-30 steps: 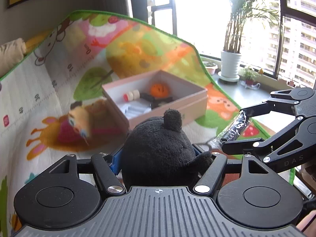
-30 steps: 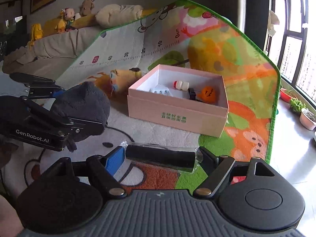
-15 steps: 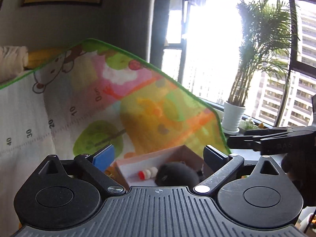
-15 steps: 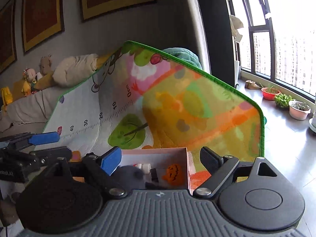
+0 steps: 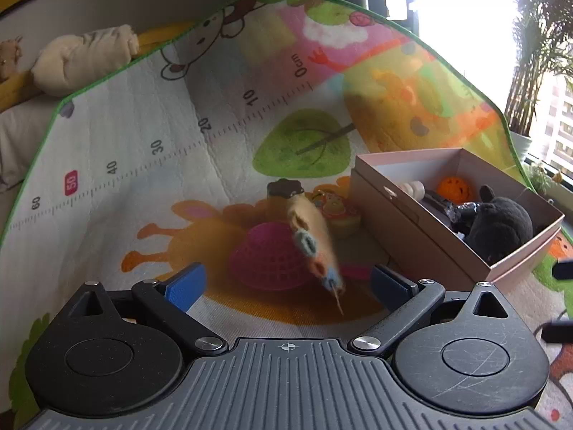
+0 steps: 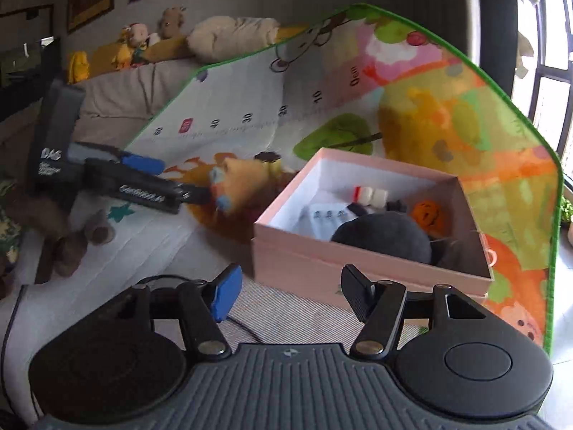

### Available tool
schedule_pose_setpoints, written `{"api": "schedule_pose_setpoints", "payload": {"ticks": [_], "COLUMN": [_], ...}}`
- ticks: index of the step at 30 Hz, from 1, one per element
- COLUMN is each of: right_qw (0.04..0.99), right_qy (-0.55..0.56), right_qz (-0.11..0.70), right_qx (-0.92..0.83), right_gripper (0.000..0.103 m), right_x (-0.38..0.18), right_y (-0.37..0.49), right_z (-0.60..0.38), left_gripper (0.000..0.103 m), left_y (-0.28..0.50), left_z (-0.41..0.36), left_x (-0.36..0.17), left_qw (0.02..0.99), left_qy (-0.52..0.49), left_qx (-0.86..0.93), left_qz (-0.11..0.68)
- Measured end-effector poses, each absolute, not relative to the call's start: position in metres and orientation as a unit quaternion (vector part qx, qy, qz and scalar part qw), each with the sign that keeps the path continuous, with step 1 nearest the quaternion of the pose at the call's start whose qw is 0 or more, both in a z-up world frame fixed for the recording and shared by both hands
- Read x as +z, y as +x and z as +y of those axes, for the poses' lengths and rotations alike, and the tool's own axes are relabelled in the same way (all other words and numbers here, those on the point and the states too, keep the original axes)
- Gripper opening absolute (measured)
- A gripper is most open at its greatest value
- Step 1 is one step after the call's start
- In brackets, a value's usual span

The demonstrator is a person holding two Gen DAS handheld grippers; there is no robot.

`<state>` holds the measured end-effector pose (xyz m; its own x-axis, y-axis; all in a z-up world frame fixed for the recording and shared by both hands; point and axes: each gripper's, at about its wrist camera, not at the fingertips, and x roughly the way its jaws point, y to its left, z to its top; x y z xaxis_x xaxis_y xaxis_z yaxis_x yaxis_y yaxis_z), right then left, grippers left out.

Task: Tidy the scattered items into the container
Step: 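Drop the black plush into the pink box with the left gripper while the right drops the cylinder in, then grasp the tan fuzzy toy beside the pink basket with the right gripper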

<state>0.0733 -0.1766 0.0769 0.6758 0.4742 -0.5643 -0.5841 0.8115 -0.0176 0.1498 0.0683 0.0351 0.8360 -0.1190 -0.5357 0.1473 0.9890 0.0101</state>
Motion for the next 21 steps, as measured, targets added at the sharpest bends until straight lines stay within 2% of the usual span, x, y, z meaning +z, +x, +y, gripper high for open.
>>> {"api": "schedule_pose_setpoints", "payload": {"ticks": [6,7,8,12,13,14,21], "right_qw": [0.899,0.899,0.898,0.898,0.898,0.898,0.893], "right_qy": [-0.118,-0.118,-0.118,-0.124,-0.126,-0.128,-0.150], "right_qz": [0.291,0.292,0.294,0.295,0.294,0.292,0.270], "right_qx": [0.305,0.305,0.305,0.302,0.302,0.303,0.327], "right_gripper": [0.062,0.062,0.062,0.062,0.062,0.062,0.062], "right_x": [0.064,0.063,0.062,0.061,0.062,0.064,0.087], "right_y": [0.061,0.060,0.060,0.061,0.063,0.063,0.083], "right_z": [-0.165,-0.165,-0.165,-0.163,-0.162,-0.161,-0.133], "left_gripper": [0.099,0.092,0.077,0.043,0.024,0.020,0.020], "left_y": [0.175,0.178,0.182,0.189,0.186,0.183,0.130], "left_z": [0.051,0.047,0.045,0.039,0.041,0.044,0.087], "left_x": [0.032,0.030,0.029,0.023,0.024,0.025,0.021], "left_qw": [0.959,0.958,0.957,0.956,0.956,0.955,0.953], "left_qy": [0.020,0.023,0.026,0.048,0.051,0.048,0.036], "left_qx": [-0.061,-0.062,-0.064,-0.046,-0.045,-0.048,-0.037], "left_qz": [0.277,0.279,0.281,0.286,0.286,0.287,0.299]}}
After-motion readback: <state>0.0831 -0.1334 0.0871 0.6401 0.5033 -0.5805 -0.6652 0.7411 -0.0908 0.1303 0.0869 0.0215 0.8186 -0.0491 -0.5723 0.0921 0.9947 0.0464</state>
